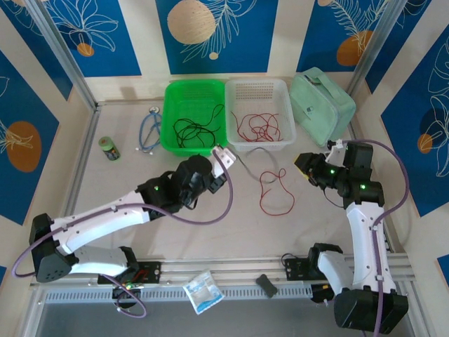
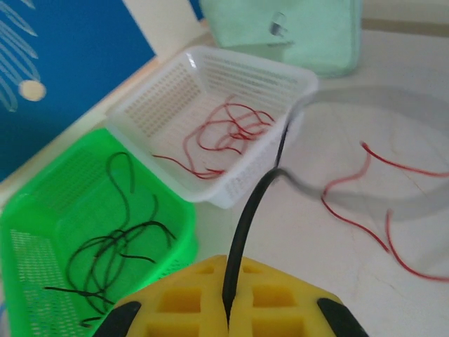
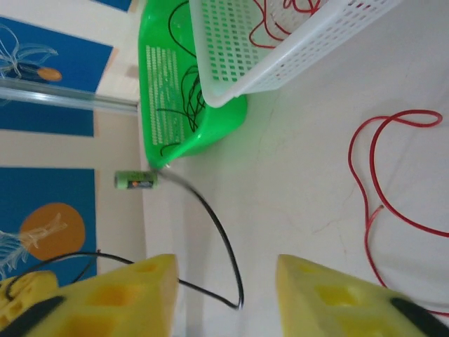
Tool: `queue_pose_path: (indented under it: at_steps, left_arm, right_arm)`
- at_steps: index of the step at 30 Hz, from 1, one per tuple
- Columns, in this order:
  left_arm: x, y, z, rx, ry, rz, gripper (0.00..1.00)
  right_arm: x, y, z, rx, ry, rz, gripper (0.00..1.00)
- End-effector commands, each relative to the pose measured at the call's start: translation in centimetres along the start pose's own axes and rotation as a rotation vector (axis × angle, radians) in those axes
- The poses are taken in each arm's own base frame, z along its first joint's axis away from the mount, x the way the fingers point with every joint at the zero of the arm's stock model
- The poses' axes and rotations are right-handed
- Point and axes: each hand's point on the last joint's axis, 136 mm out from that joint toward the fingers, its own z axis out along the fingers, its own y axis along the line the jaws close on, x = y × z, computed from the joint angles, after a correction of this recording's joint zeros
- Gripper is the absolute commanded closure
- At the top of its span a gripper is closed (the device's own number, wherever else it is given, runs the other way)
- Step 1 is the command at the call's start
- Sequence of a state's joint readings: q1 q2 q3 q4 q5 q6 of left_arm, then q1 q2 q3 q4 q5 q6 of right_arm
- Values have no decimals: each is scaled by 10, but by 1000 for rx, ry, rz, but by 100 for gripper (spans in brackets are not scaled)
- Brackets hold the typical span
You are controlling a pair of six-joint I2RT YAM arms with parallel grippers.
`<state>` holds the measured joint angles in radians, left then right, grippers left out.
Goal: Untangle the cables
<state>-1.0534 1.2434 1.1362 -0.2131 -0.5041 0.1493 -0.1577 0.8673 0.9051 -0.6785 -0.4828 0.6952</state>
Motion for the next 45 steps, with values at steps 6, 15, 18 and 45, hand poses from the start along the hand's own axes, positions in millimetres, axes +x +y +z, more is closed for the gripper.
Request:
queue_pose_path:
  at_steps: [6,15,18,45]
  left_arm:
    - [-64,67,0,-169,-52,-92,100]
    - [-81,162,40,-352,-41,-161,100]
    - [-71,188,64,-392,-5,-173,100]
    - [180,245,210,-589,566,-400,95]
  right_arm:
    - [8,5,-4,-21,20,-64,35]
    - [37,-58,28,277,126,-109,33]
    - [47,-74,45,382,165,-156,31]
    - [31,-132,106,832,244,-368,73]
